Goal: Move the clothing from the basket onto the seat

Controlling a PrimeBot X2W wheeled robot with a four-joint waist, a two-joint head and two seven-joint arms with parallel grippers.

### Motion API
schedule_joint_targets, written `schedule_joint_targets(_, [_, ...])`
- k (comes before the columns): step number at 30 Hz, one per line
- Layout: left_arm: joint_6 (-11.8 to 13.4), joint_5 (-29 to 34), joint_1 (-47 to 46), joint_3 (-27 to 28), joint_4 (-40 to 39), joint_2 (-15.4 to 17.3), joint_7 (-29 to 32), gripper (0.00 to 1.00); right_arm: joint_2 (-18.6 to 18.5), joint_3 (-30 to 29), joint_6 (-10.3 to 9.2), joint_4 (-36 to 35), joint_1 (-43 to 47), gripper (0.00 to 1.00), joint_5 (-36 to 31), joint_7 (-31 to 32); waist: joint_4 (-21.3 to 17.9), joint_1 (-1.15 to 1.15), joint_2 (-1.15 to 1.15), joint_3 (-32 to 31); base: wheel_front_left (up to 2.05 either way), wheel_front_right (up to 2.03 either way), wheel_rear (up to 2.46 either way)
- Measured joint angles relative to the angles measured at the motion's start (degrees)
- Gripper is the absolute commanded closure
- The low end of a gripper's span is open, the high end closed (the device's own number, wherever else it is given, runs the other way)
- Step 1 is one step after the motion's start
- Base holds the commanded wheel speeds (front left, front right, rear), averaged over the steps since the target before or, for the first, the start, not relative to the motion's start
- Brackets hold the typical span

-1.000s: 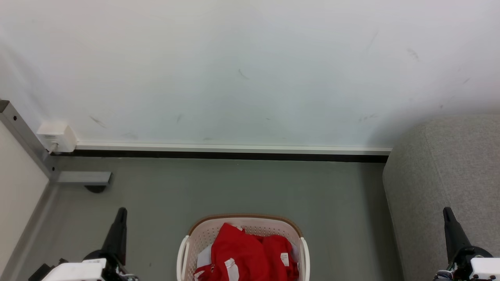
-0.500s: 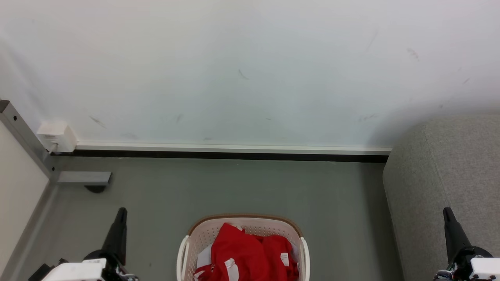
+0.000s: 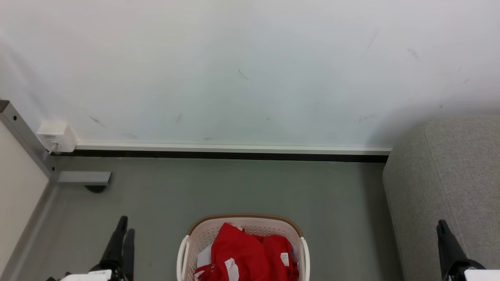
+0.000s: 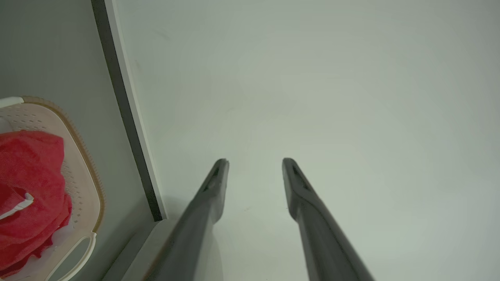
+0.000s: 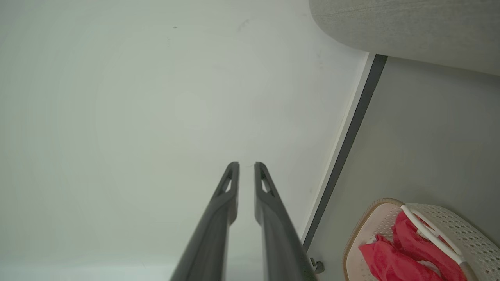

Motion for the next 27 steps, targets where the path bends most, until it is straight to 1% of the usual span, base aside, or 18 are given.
schedule_joint_targets(6, [0.00, 0.78, 0.47, -1.59, 0.71, -0.13, -1.54, 0.00, 0.05, 0.64, 0.00, -0.18, 1.07, 0.00, -1.56, -1.53, 0.03, 0.00, 0.00, 0.02, 0.00, 0.00, 0.00])
schedule_joint_targets(12, [0.43, 3.25, 0.46, -2.50, 1.22, -0.12, -3.32, 0.00, -0.10, 0.77, 0.00, -1.36, 1.64, 0.00, -8.37, -3.16, 0.13, 0.00, 0.00, 0.02, 0.00, 0.00, 0.00])
schedule_joint_targets(15, [0.62, 6.04, 0.44, -3.05, 1.25, -0.12, -4.10, 0.00, -0.08, 0.88, 0.00, -2.21, 2.19, 0.00, -11.96, -4.07, 0.20, 0.00, 0.00, 0.02, 0.00, 0.00, 0.00])
schedule_joint_targets(25, [3.07, 17.15, 0.44, -5.56, 0.16, -0.09, -6.54, 0.00, -0.08, 1.61, 0.00, -4.47, 3.37, 0.00, -24.28, -6.48, 0.33, 0.00, 0.00, -0.02, 0.00, 0.00, 0.00])
schedule_joint_targets(26, [3.07, 17.15, 0.44, -5.56, 0.16, -0.09, -6.54, 0.00, -0.08, 1.61, 0.00, -4.47, 3.37, 0.00, -24.28, -6.48, 0.33, 0.00, 0.00, -0.02, 0.00, 0.00, 0.00])
schedule_joint_targets(27, [3.58, 19.63, 0.45, -6.21, -0.08, -0.08, -7.00, 0.00, -0.09, 1.78, 0.00, -4.77, 3.48, 0.00, -26.81, -6.84, 0.33, 0.00, 0.00, -0.03, 0.00, 0.00, 0.00])
